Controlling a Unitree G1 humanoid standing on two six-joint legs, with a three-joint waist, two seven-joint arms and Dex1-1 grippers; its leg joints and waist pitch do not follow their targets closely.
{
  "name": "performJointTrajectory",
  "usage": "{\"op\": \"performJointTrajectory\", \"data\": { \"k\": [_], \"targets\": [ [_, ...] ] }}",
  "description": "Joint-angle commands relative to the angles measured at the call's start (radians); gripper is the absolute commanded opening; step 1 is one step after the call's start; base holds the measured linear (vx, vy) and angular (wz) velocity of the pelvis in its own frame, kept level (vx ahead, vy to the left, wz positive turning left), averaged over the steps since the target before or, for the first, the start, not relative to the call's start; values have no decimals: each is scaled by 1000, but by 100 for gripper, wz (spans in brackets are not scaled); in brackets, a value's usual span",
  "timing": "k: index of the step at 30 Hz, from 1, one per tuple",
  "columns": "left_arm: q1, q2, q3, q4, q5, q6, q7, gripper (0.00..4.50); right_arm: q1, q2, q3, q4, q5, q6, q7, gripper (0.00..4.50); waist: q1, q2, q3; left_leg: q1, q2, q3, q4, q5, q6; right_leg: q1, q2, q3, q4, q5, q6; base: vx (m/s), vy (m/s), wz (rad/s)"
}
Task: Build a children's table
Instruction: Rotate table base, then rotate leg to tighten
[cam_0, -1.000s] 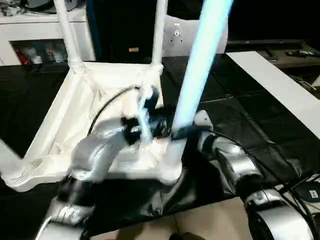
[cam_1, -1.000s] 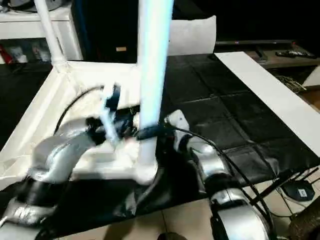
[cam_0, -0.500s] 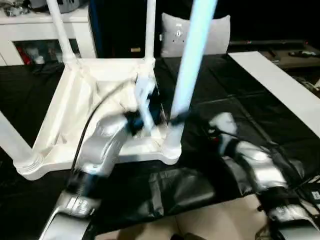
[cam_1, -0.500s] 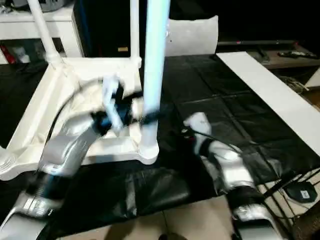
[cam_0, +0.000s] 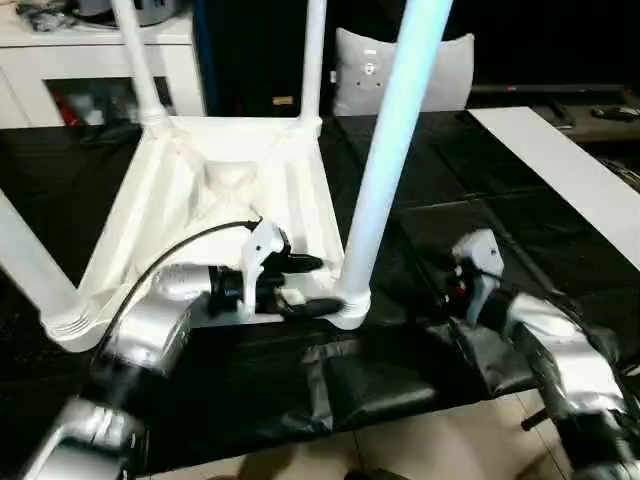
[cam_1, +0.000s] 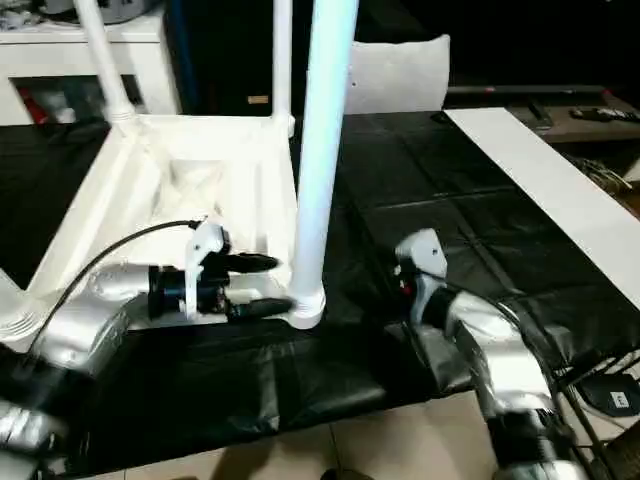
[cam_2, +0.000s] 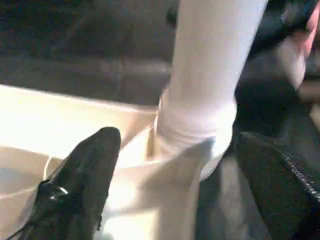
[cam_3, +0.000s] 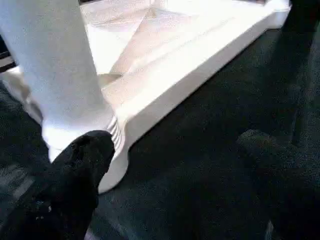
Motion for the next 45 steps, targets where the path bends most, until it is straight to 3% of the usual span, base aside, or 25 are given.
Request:
{"op": "performJointTrajectory", "data": {
  "k": [1, 6, 10, 12, 17, 26, 38, 39, 40, 43, 45],
  "targets": [
    [-23, 16, -42, 41, 52, -35, -27, 376, 18, -28, 6, -90, 47, 85, 39, 450, 4, 10, -66, -10, -27, 22, -71, -212, 68, 71, -35, 31, -105, -505, 4, 0, 0, 0],
    [-60, -8, -35, 124, 81, -73, -44, 348, 29, -48, 4, -145, 76, 137, 41, 450, 5, 13, -71, -11, -23, 23, -70, -182, 63, 74, -45, 36, -97, -452, -42, 0, 0, 0],
    [-79, -14, -45, 161, 88, -88, -58, 313, 29, -44, 5, -152, 45, 110, 17, 450, 10, 12, -73, -14, -20, 23, -72, -154, 59, 79, -49, 41, -86, -401, -70, 0, 0, 0],
    [-89, -15, -57, 186, 98, -98, -66, 303, 34, -53, 24, -158, 13, 62, 25, 450, 12, 14, -73, -14, -22, 24, -71, -150, 59, 79, -48, 41, -87, -398, -68, 0, 0, 0],
    [-103, -21, -57, 226, 127, -118, -76, 260, 59, -78, 43, -185, 33, 73, 81, 450, 17, 13, -72, -14, -19, 23, -72, -161, 63, 82, -50, 42, -87, -398, -72, 0, 0, 0],
    [-101, -5, -67, 210, 118, -98, -149, 195, 85, -106, 56, -197, 38, 69, 118, 450, 22, 14, -66, -6, -24, 23, -72, -206, 57, 75, -50, 32, -107, -513, -28, 0, 0, 0],
    [-67, 18, -68, 180, 155, -99, -149, 99, 74, -104, 61, -188, 39, 67, 115, 450, 28, 12, -68, -8, -18, 22, -77, -183, 58, 79, -52, 38, -95, -445, -56, 0, 0, 0],
    [-66, 17, -68, 179, 155, -100, -149, 99, 74, -103, 61, -188, 39, 67, 115, 450, 28, 12, -68, -8, -18, 22, -77, -186, 57, 79, -53, 38, -95, -449, -56, 0, 0, 0],
    [-64, 16, -69, 175, 156, -100, -148, 66, 73, -104, 61, -188, 39, 67, 116, 450, 27, 12, -68, -8, -18, 22, -77, -188, 57, 80, -52, 38, -96, -453, -54, 0, 0, 0],
    [-59, 11, -71, 166, 161, -100, -150, 63, 72, -103, 63, -186, 37, 63, 116, 450, 27, 11, -65, -5, -20, 22, -77, -204, 54, 77, -53, 35, -103, -498, -39, 0, 0, 0],
    [-59, 10, -73, 165, 163, -100, -152, 37, 71, -103, 63, -186, 37, 64, 116, 450, 26, 11, -63, -4, -23, 23, -75, -214, 55, 75, -52, 32, -109, -524, -27, 0, 0, 0]
  ]
}}
